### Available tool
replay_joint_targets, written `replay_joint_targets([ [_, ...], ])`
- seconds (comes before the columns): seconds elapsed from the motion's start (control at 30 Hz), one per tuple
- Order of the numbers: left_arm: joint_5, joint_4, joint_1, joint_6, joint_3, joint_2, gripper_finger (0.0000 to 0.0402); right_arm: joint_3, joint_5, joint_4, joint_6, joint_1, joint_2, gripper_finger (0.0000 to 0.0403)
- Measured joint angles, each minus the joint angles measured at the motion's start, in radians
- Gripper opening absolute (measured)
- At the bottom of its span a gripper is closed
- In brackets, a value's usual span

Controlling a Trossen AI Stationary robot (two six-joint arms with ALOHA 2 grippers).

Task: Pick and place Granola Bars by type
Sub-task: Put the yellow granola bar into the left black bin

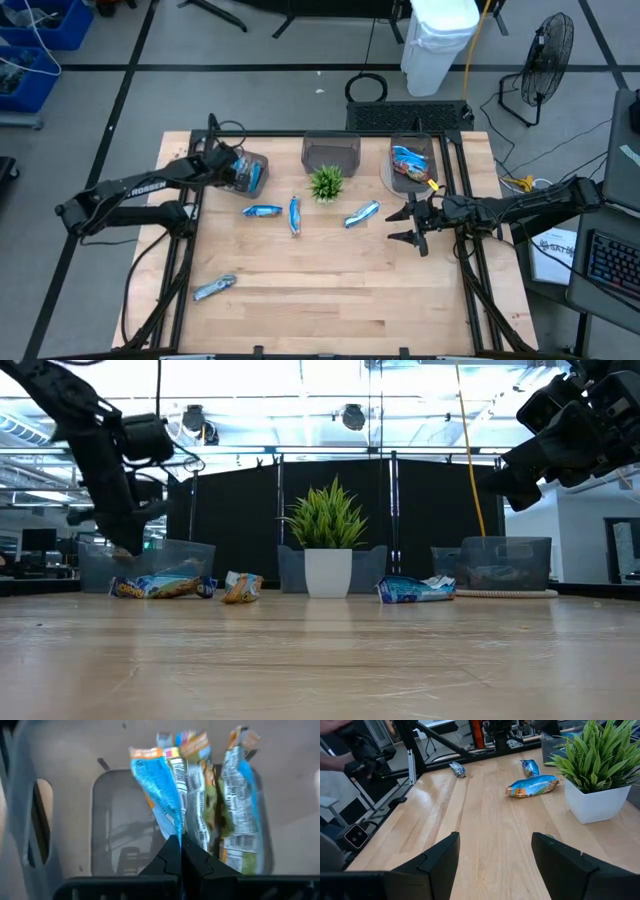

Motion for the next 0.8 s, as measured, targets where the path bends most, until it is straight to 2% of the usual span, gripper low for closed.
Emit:
replay_joint_targets([
  [0.33, 0.023, 0.077, 0.001, 0.034, -0.010, 0.088, 0.0009, 0.000, 0.000, 0.000, 0.000, 0.000, 0.000, 0.0238],
  [0.57, 0.025, 0.070, 0.001, 0.046, -0.010, 0.088, 0.0061, 0.000, 0.000, 0.000, 0.000, 0.000, 0.000, 0.0238],
  [0.8, 0.026, 0.072, 0.001, 0.044, -0.006, 0.087, 0.0149, 0.000, 0.000, 0.000, 0.000, 0.000, 0.000, 0.0238],
])
